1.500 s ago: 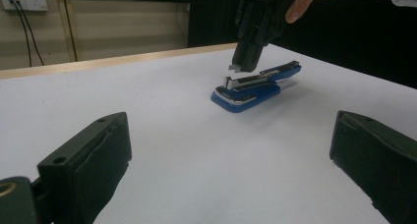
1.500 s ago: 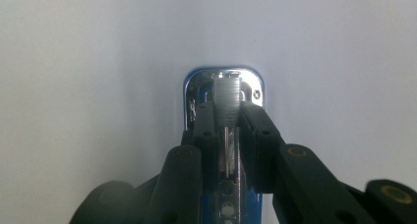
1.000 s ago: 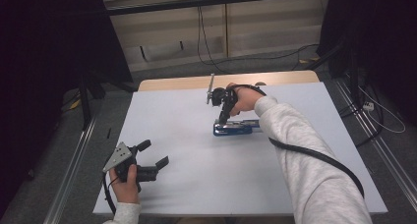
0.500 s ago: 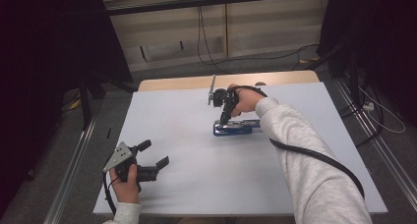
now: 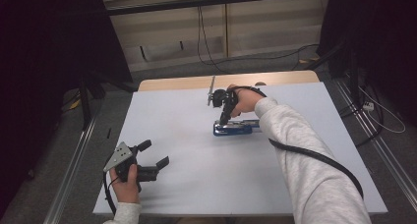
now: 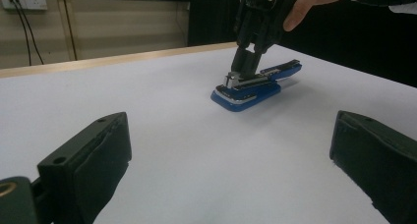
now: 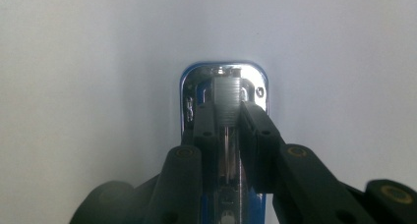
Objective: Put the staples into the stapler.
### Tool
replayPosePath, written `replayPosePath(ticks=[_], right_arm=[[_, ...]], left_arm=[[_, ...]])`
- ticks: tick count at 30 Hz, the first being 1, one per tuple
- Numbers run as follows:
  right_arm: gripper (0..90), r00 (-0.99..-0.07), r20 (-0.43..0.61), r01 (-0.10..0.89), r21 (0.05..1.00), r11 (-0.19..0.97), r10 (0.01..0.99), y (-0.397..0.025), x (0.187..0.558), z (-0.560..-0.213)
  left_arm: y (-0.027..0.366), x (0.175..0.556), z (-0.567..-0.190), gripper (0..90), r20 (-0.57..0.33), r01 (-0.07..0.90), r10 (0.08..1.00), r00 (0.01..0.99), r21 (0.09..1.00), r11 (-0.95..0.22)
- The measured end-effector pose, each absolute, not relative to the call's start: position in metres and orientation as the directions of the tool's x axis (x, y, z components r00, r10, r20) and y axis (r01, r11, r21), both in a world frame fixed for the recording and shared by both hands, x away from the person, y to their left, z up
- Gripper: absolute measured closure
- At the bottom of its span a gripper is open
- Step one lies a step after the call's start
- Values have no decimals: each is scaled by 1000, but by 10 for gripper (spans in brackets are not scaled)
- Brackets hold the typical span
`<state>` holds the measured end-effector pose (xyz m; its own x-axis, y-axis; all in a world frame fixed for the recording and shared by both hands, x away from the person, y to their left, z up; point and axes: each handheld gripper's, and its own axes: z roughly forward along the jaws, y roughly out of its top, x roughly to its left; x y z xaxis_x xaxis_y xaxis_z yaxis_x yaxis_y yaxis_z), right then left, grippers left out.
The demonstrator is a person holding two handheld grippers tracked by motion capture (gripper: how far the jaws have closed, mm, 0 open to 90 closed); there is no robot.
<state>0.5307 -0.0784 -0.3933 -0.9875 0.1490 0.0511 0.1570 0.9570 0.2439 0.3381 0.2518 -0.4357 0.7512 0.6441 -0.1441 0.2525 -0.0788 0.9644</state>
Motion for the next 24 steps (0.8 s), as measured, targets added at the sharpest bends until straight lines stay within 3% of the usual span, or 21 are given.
replayPosePath(ticks=[9,14,23,24], right_arm=[[768,-988,53,157,252,955,148,-76,532,-395],[706,-984,55,180,284,942,171,-78,529,-395],[553,-958,48,278,408,869,284,-109,522,-384],[476,-949,49,302,432,850,312,-120,519,-384]], left_arm=[[252,339,-436,21,-142,254,644,752,964,-84],[251,339,-436,21,-142,255,645,751,963,-84],[246,343,-438,21,-158,273,631,760,958,-90],[244,345,-438,20,-161,279,627,762,956,-93]])
